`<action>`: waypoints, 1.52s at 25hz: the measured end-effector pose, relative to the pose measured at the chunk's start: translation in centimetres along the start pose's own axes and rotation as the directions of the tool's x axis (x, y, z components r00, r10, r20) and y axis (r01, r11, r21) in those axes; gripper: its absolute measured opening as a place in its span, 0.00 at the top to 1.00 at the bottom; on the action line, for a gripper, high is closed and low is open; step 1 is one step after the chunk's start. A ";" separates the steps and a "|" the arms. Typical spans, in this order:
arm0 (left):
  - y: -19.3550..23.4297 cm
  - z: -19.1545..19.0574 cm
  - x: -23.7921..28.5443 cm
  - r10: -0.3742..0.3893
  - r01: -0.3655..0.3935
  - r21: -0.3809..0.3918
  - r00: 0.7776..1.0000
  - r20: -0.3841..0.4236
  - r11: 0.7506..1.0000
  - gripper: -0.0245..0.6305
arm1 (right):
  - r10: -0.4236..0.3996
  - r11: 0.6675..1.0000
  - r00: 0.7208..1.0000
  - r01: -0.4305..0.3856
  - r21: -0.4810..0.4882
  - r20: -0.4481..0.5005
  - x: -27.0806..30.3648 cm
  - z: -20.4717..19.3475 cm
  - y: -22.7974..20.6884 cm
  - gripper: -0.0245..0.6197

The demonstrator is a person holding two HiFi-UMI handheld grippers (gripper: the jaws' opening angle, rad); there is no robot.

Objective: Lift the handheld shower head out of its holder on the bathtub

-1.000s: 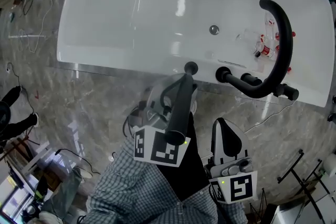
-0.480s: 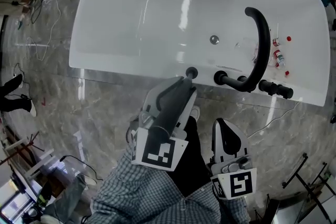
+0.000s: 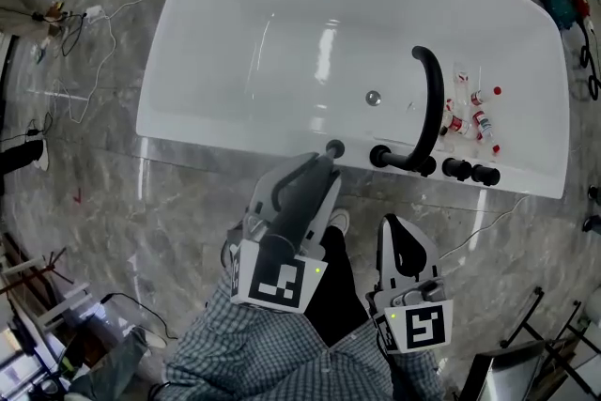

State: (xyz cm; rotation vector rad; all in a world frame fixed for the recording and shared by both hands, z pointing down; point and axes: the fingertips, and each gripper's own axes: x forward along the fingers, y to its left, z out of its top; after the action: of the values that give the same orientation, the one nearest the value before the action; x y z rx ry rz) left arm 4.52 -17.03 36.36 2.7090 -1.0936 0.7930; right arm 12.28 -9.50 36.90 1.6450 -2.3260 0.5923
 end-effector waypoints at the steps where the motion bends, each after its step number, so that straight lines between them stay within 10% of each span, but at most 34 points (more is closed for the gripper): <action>1: 0.1 0.5 -0.5 0.003 -0.003 0.000 1.000 0.002 1.000 0.77 | -0.005 1.000 1.000 0.005 -0.006 0.001 -0.2 0.5 0.1 0.94; 38: 0.6 14.4 -13.0 0.034 -0.060 0.182 0.989 0.145 0.982 0.77 | -0.008 0.978 0.970 0.058 -0.202 0.242 -5.5 17.6 3.8 0.94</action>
State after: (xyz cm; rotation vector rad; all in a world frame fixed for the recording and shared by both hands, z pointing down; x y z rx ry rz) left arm 2.37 -13.67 17.34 2.9448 -1.1714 0.7553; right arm 11.38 -11.65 18.25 1.7344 -2.4208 0.1398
